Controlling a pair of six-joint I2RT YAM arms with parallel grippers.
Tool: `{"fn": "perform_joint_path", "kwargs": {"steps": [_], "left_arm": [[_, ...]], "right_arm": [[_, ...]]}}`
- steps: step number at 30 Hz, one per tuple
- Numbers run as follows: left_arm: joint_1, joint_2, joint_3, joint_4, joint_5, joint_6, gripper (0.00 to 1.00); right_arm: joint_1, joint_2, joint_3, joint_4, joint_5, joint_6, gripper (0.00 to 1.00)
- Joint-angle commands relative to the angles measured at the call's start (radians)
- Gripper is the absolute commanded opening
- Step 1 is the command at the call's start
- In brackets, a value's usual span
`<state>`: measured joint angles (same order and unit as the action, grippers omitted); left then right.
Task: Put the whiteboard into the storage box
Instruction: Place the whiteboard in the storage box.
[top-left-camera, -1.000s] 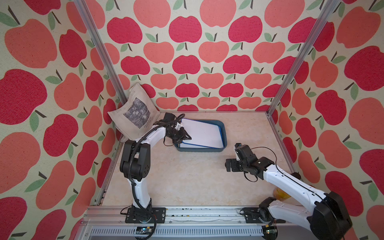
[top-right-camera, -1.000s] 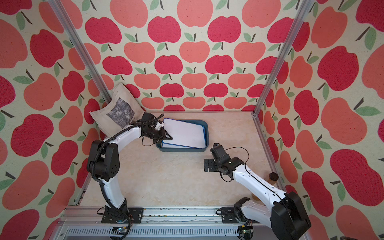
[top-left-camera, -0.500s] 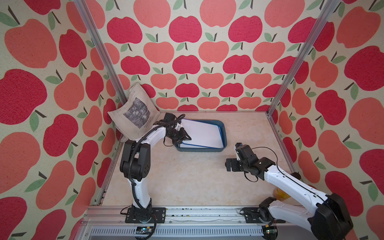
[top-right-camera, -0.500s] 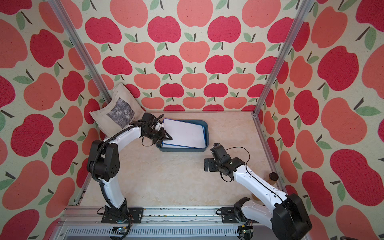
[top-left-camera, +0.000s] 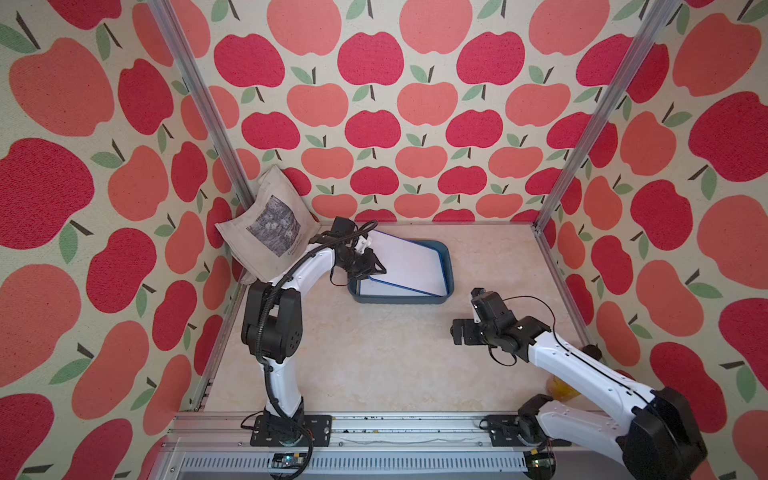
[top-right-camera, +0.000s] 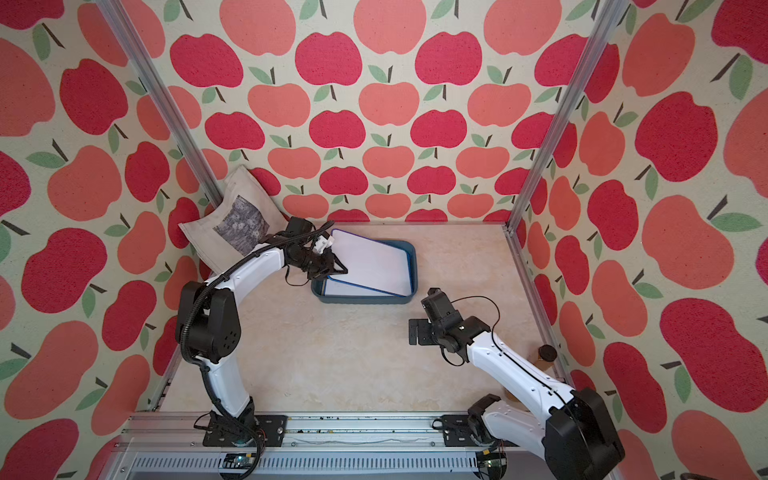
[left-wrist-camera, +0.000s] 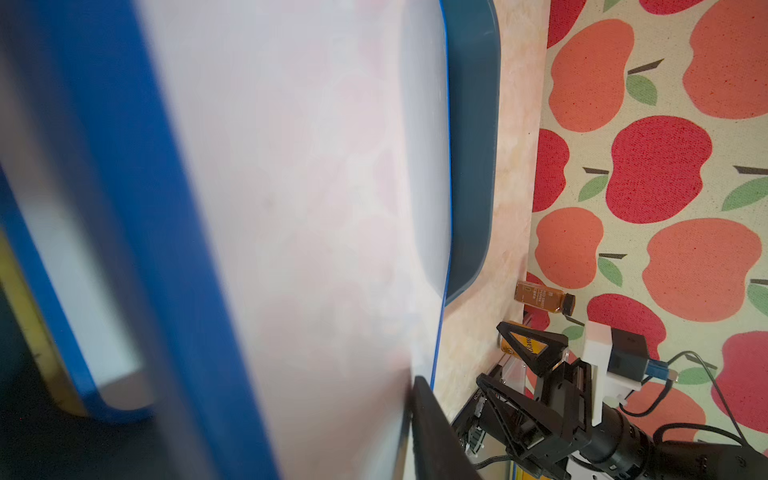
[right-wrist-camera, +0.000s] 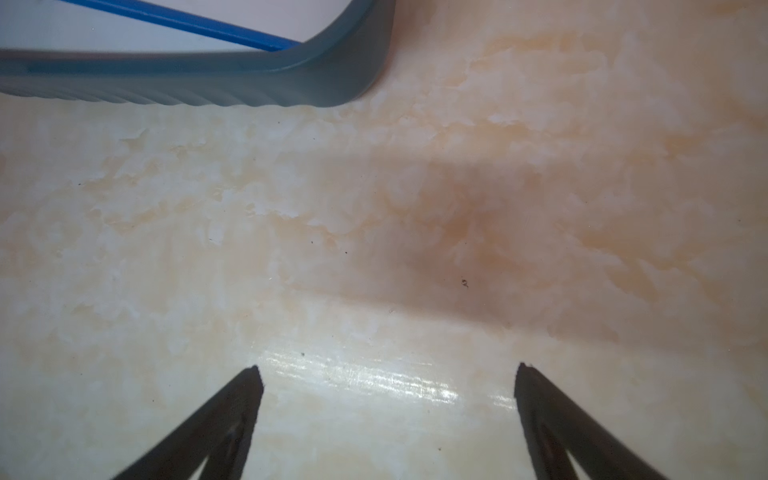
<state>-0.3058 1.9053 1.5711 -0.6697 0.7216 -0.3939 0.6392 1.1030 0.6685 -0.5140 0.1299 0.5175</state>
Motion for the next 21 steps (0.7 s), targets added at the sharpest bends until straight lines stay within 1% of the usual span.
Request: {"fn": "perform_joint_path", "kwargs": {"steps": [1,5,10,15,21], "left_arm": [[-0.009,0.035,0.050,-0.066,-0.028,0.067,0.29],[-0.006,0.048,0.055,-0.067,-0.028,0.087,0.29],[-0.010,0.036,0.053,-0.059,-0.053,0.148,0.29],[-0.002,0.063,0.094,-0.114,-0.082,0.177,0.30],[0.015,0.126,0.159,-0.178,-0.062,0.195,0.32]], "right_arm": [[-0.006,-0.022,-0.013,0.007,-0.009,0.016,0.99],[-0.006,-0.022,-0.017,0.009,-0.009,0.016,0.99],[-0.006,-0.021,-0.018,0.010,-0.011,0.015,0.99],[-0.007,-0.017,-0.013,0.012,-0.010,0.013,0.99],[-0.006,-0.015,-0.019,0.019,-0.013,0.020,0.99]]}}
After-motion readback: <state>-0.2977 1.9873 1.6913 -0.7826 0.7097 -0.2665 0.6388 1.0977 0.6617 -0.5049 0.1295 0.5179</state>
